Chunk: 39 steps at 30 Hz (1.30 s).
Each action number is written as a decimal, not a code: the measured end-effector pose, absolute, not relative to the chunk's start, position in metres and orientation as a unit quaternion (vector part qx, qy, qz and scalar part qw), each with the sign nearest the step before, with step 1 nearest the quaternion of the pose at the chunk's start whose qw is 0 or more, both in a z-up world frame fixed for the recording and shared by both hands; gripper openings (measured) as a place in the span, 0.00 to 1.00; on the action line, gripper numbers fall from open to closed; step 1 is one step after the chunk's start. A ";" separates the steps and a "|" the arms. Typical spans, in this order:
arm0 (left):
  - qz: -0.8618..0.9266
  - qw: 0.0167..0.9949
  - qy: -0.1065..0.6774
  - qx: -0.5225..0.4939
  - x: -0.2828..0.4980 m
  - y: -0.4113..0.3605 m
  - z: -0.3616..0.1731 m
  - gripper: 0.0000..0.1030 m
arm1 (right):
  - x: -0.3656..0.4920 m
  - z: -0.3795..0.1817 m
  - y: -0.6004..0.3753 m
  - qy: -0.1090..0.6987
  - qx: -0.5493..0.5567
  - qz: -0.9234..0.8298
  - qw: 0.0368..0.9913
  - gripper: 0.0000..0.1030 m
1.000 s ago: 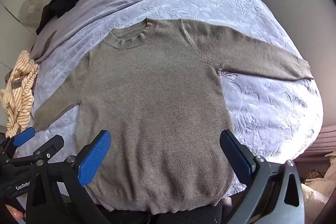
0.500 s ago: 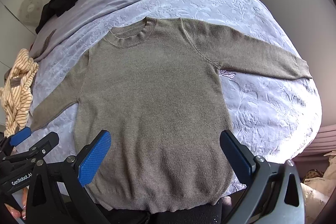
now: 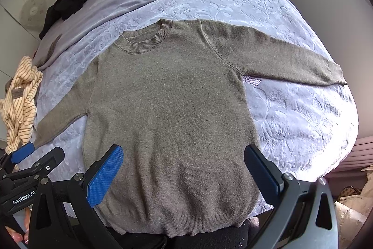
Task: Fold small clothes
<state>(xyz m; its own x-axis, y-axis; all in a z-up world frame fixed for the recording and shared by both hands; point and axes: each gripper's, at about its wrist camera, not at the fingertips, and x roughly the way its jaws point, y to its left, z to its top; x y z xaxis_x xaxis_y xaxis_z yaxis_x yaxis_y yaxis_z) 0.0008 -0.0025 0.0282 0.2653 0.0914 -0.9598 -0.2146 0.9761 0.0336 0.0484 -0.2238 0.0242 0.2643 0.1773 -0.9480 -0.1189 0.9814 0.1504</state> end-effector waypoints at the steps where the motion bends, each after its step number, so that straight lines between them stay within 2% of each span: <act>1: 0.096 0.793 0.599 -0.053 0.001 -0.002 0.028 1.00 | 0.049 0.024 -0.224 0.600 0.025 0.093 0.794 1.00; 24: 0.096 0.795 0.597 -0.051 0.006 -0.015 0.032 1.00 | 0.059 0.022 -0.230 0.564 0.021 0.105 0.819 1.00; 39: 0.143 0.791 0.594 -0.043 0.020 -0.047 0.034 1.00 | 0.086 0.018 -0.250 0.590 0.000 0.173 0.788 1.00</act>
<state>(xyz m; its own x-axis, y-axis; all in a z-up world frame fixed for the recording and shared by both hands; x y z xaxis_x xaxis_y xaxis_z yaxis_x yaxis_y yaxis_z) 0.0197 -0.0466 0.0337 0.2540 0.1753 -0.9512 -0.2765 0.9555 0.1023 0.0861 -0.2499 0.0178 0.2431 0.2739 -0.9305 -0.2727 0.9399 0.2054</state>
